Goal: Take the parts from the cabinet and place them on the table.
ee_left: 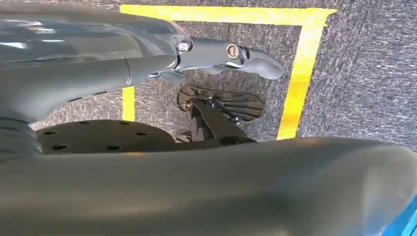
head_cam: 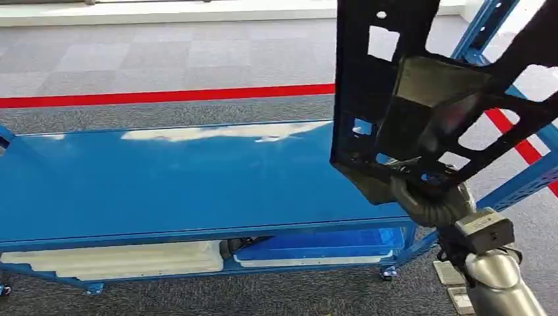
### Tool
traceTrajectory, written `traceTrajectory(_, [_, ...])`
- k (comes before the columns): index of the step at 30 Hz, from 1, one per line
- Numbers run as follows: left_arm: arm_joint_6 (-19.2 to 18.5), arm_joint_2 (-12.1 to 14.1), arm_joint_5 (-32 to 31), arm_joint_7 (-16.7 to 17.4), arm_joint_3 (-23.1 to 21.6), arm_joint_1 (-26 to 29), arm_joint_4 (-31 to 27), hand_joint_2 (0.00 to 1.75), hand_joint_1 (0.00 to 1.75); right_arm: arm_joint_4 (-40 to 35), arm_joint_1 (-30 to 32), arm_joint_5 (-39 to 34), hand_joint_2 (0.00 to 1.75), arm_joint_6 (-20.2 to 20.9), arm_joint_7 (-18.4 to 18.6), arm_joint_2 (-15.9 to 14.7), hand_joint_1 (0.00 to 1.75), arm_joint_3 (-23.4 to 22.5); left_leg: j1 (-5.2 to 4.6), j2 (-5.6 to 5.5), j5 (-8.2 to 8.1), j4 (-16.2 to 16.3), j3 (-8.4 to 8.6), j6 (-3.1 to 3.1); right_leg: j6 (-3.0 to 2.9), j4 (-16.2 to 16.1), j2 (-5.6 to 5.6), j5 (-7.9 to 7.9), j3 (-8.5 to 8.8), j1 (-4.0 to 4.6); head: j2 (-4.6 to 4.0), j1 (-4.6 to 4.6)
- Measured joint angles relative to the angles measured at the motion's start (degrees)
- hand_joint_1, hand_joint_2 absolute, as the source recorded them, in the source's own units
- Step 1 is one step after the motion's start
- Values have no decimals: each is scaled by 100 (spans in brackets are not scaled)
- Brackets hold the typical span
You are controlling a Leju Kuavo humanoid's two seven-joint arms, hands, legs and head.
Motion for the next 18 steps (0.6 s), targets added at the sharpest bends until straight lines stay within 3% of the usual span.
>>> traceTrajectory(18, [-247, 0, 356, -335, 63, -4, 0, 175, 0, -367, 269, -1406, 175, 1080, -114, 175, 175, 184, 0, 0, 0, 0, 0, 0, 0, 0, 0, -1, -1, 0, 2, 0])
